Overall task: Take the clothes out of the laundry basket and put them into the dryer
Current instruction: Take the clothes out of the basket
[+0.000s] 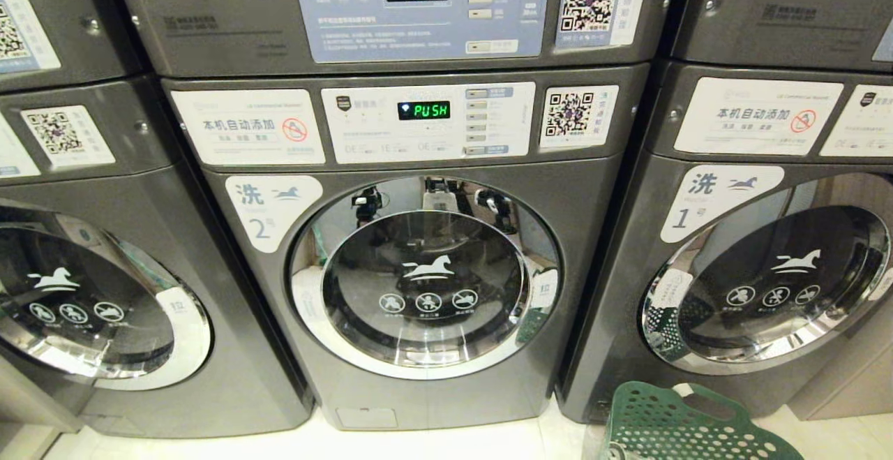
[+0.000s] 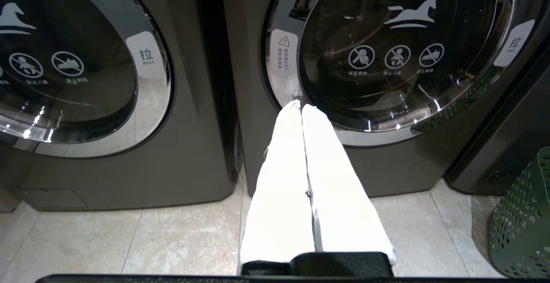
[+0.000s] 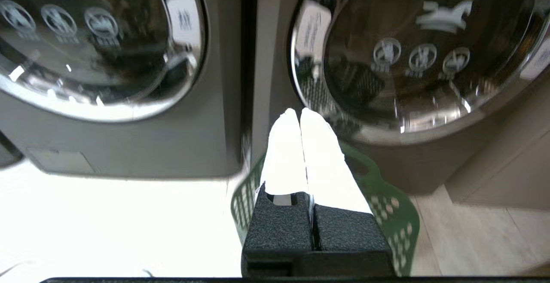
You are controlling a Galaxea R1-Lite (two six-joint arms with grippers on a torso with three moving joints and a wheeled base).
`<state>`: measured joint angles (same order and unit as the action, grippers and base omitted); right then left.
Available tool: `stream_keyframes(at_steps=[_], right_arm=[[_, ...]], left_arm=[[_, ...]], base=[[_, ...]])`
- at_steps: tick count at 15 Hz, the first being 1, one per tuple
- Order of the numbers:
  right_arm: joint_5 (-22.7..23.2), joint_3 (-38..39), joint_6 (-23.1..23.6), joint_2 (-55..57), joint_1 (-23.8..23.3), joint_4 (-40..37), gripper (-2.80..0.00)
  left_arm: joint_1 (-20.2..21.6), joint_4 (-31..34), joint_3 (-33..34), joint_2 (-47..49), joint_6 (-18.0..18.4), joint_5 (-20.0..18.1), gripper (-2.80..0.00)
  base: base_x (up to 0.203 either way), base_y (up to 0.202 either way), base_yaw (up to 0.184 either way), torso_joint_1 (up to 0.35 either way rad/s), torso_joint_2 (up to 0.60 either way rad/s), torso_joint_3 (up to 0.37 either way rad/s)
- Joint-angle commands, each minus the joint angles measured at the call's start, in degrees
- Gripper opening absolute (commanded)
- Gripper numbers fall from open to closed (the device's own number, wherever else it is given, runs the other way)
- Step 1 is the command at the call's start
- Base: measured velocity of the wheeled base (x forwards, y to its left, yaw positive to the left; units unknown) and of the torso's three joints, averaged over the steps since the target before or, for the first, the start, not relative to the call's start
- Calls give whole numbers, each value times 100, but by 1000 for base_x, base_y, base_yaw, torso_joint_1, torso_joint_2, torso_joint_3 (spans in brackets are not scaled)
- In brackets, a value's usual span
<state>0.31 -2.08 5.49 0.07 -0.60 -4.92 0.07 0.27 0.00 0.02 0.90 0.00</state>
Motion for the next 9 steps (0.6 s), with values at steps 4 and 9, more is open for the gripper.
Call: stream_keyframes(at_steps=[4, 9], right_arm=[[-319, -1057, -69, 1054, -10, -537, -280], [-635, -1591, -1032, 3630, -54, -548, -280]], left_arm=[[1, 0, 9, -2, -2, 0, -280], [1, 0, 9, -2, -2, 0, -280]], base=[[0, 0, 0, 3, 3, -198], [0, 0, 0, 3, 1, -195]])
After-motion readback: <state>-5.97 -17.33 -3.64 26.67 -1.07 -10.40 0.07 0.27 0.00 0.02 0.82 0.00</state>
